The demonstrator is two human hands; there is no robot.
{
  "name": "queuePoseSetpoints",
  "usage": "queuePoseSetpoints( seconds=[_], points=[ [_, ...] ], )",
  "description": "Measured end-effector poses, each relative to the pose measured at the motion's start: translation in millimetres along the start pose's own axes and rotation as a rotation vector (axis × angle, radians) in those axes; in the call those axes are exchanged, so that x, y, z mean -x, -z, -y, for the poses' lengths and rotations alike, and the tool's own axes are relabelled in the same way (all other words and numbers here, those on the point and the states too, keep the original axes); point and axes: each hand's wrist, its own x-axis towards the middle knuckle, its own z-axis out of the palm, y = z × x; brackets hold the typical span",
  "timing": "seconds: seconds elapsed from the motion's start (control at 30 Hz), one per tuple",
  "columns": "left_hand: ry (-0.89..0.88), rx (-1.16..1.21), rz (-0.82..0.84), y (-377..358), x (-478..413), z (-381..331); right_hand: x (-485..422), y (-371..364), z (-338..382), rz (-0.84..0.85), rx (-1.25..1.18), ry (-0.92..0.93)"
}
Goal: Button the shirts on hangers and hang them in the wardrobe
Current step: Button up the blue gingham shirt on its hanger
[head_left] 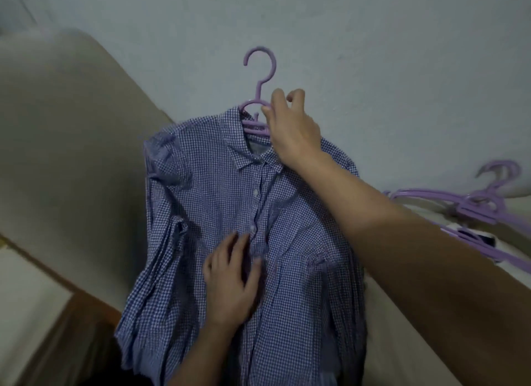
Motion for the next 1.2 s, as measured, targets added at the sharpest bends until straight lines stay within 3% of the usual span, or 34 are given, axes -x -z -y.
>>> queuePoseSetpoints(
  seconds=[0.17,0.3,0.37,0.43,0.5,0.57,0.63,0.7,0.83,0.97,1.07,1.2],
  points=[
    [0.011,0.156,-0.462,100.3,-4.8,-46.7,8.8,95.3,27.3,-0.409,-0.051,0.124],
    [-0.097,0.135,-0.805,187.0,-17.5,-72.9,31.9,161.4,45.7,-0.648,-0.046,0.157],
    [-0.172,0.138,-0.883,219.0,-15.7,-88.4,45.4,190.0,49.0,-0.697,-0.006,0.165],
    [-0.130,0.250,-0.880,237.2,-17.2,-100.4,58.1,221.6,45.9,-0.716,0.020,0.175],
    [-0.023,0.625,-0.718,250.1,-26.3,-104.6,70.9,252.3,41.6,-0.699,0.028,0.178],
    [0.059,1.186,-0.390,260.3,-29.6,-118.0,86.0,288.0,32.8,-0.679,0.080,0.179],
    [0.122,1.513,-0.011,264.9,-27.7,-131.6,95.2,318.8,24.2,-0.691,0.143,0.178],
    [0.076,1.483,0.270,263.6,-15.2,-154.5,107.6,350.2,11.9,-0.706,0.210,0.156],
    [-0.115,1.339,0.676,246.0,-1.2,-205.8,145.0,410.3,-29.9,-0.720,0.303,0.016],
    [-0.233,1.118,0.781,215.9,1.3,-241.3,196.2,451.1,-78.3,-0.681,0.400,-0.157],
    [-0.218,1.034,0.725,189.3,10.9,-262.9,228.0,474.2,-105.5,-0.684,0.439,-0.264],
    [-0.205,1.110,0.593,154.9,25.2,-288.9,257.8,499.9,-130.7,-0.807,0.337,-0.435]
  ],
)
